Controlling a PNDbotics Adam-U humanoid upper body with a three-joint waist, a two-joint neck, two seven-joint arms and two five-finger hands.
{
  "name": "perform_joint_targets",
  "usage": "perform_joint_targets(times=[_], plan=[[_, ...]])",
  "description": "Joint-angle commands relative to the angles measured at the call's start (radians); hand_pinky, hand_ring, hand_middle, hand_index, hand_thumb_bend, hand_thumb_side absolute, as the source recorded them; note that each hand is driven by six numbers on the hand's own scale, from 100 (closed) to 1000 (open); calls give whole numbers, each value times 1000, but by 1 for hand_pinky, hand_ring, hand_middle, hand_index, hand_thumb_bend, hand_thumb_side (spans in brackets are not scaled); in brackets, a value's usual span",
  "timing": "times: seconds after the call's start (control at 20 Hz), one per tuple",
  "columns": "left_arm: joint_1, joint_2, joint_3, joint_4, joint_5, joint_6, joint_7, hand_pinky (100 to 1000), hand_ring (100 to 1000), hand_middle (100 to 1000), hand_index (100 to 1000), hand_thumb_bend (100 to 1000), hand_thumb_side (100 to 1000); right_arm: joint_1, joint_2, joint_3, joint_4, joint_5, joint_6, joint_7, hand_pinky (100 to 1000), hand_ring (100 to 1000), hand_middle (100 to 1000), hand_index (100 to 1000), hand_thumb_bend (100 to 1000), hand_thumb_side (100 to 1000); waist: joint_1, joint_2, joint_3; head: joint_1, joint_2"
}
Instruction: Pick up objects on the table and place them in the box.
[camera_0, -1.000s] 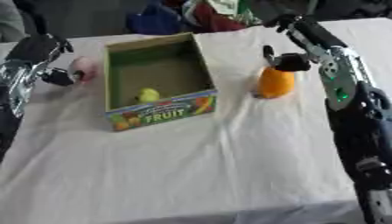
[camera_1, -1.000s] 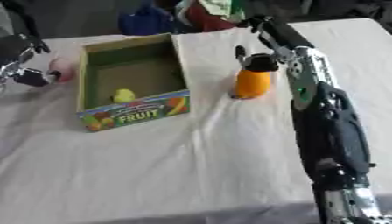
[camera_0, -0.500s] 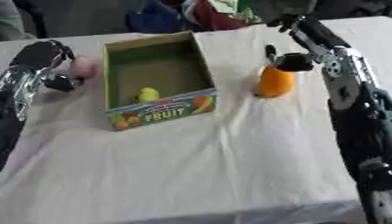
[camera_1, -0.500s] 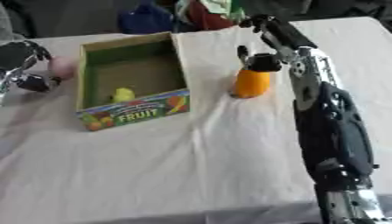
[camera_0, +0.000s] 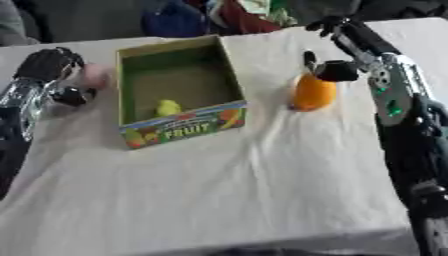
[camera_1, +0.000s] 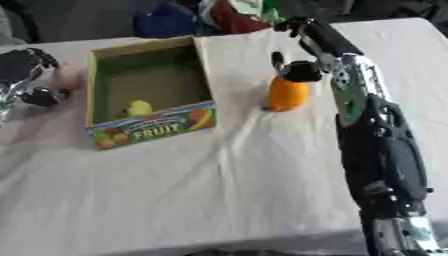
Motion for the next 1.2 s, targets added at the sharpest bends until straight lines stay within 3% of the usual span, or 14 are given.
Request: perform_joint_targets(times=[0.05,0.45,0.7,1.2], plan=[[-14,16,7,-3,-29,18,32,624,574,576,705,384,320,-30,-5,-3,-24,-10,-4,2,755,798,808,876,100,289,0,-12,-2,0,6],[-14,9,23,0,-20,70,153,512,424,387,507,265,313,-32,-11,-4,-20,-19,-3,1,755,798,807,875,100,314,2,2,-7,-2,6],[-16,24,18,-28,74,70,205,499,407,360,475,229,311,-25,-12,-7,-24,-20,-2,1,755,798,807,875,100,310,3,-4,-3,-5,6],[-23,98,-78,-355,340,-10,129,505,414,362,468,192,308,-6,-9,-13,-38,-13,1,6,755,797,806,875,100,298,6,-28,15,-13,6]])
